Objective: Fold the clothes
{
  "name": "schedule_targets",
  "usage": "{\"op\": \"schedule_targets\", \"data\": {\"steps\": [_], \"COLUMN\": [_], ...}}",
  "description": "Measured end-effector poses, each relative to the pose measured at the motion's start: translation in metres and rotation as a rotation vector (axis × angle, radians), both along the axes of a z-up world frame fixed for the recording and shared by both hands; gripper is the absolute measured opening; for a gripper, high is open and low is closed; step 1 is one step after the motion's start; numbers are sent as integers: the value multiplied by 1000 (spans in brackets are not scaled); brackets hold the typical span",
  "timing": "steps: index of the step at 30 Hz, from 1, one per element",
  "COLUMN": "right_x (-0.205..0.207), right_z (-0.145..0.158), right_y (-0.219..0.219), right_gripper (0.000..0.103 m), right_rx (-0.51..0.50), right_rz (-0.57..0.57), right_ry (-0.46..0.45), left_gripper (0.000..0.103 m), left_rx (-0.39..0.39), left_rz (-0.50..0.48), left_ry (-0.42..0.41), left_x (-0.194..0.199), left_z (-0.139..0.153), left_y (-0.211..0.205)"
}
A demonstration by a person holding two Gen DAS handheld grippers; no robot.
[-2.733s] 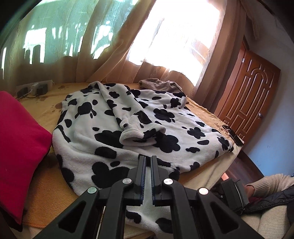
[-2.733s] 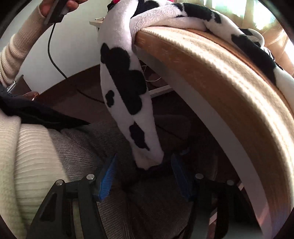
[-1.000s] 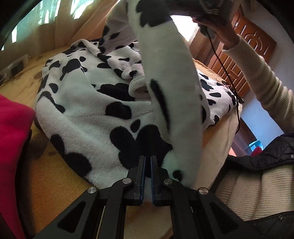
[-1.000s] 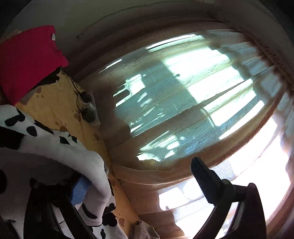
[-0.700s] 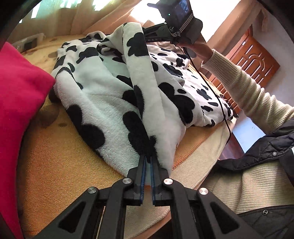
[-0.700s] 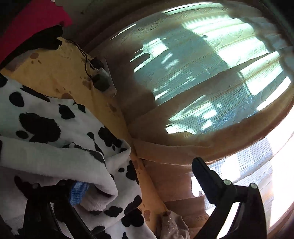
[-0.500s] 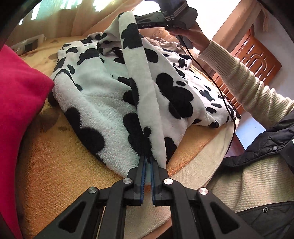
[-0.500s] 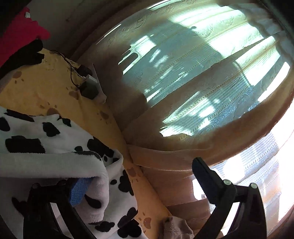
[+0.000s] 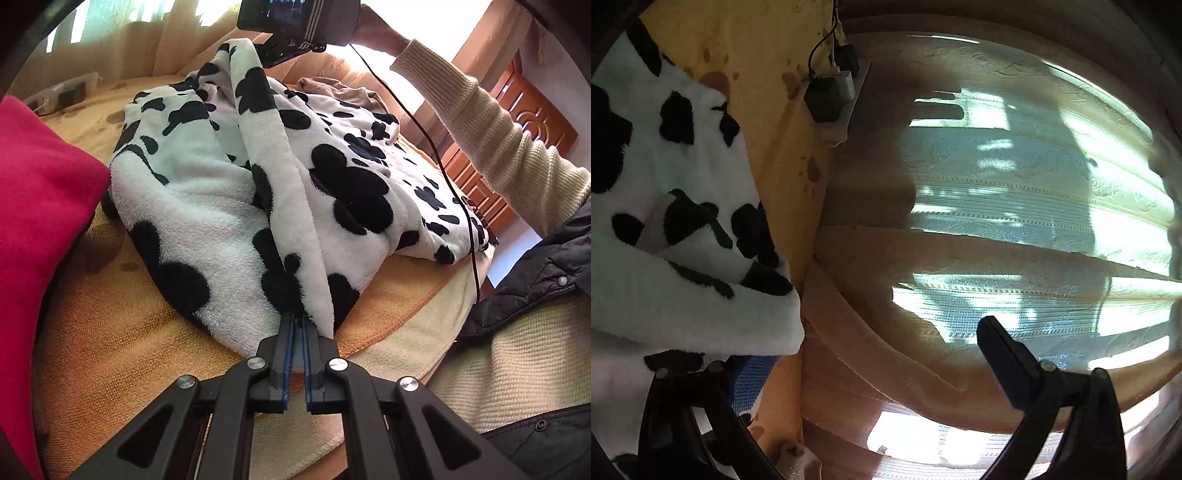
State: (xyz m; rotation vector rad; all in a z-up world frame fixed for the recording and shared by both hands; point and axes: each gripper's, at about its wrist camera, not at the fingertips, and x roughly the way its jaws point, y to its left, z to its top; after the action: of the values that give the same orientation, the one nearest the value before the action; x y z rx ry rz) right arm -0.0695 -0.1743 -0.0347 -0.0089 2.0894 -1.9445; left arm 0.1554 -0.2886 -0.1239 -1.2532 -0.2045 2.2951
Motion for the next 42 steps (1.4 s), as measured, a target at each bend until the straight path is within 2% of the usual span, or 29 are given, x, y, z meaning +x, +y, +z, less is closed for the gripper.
{"op": "schedule_targets", "data": {"steps": [1, 5, 7, 9, 12, 14, 19, 21, 23, 26, 27, 29, 30, 32, 35, 37, 40, 42], "right_x": [-3, -4, -4, -4, -9, -15, -14, -4, 11, 35, 44, 67, 81, 111, 136, 147, 151, 151], "right_z": [6, 74, 103, 121, 136, 138, 121, 115, 107, 79, 65, 31, 17, -3, -11, -10, -16, -21], "right_y": [1, 16, 24, 31, 40, 44, 60, 76, 106, 157, 169, 184, 190, 200, 213, 214, 210, 208], "right_gripper": [103, 103, 103, 103, 103, 103, 103, 103, 103, 103, 103, 103, 103, 103, 103, 103, 103, 103], "right_rx": [-57, -465, -613, -691, -758, -785, -811, -864, -997, -1226, -1253, -1221, -1204, -1188, -1282, -1318, -1336, -1356], "right_rz": [-13, -50, -76, -118, -167, -183, -207, -184, -135, -92, -135, -342, -390, -385, -327, -285, -287, -286], "right_ry": [-29, -159, -215, -216, -219, -276, -446, -585, -896, -1472, -1602, -1736, -1783, -1834, -1917, -1929, -1928, -1943], "left_gripper": [5, 5, 5, 5, 5, 5, 5, 5, 5, 5, 5, 5, 5, 5, 5, 5, 5, 5], "left_rx": [-1, 15, 13, 4, -8, -8, 20, 38, 44, 42, 57, 100, 138, 213, 194, 155, 212, 221], "left_rz": [4, 22, 18, 12, 11, 17, 35, 44, 53, 64, 72, 95, 111, 144, 224, 269, 280, 290], "left_ry": [7, 15, 14, 14, 15, 16, 8, -3, 2, 47, 53, 65, 68, 69, 44, 20, -6, -12], "left_x": [1, 3, 2, 2, 2, 3, 7, 10, 14, 24, 26, 28, 27, 24, 13, 7, 2, 0], "left_z": [0, -1, 0, 1, 1, 2, 2, 4, 8, 18, 20, 25, 27, 30, 28, 23, 16, 13], "left_y": [0, -1, -1, -2, 0, 0, -4, -9, -13, -16, -17, -20, -22, -26, -26, -25, -28, -26]}}
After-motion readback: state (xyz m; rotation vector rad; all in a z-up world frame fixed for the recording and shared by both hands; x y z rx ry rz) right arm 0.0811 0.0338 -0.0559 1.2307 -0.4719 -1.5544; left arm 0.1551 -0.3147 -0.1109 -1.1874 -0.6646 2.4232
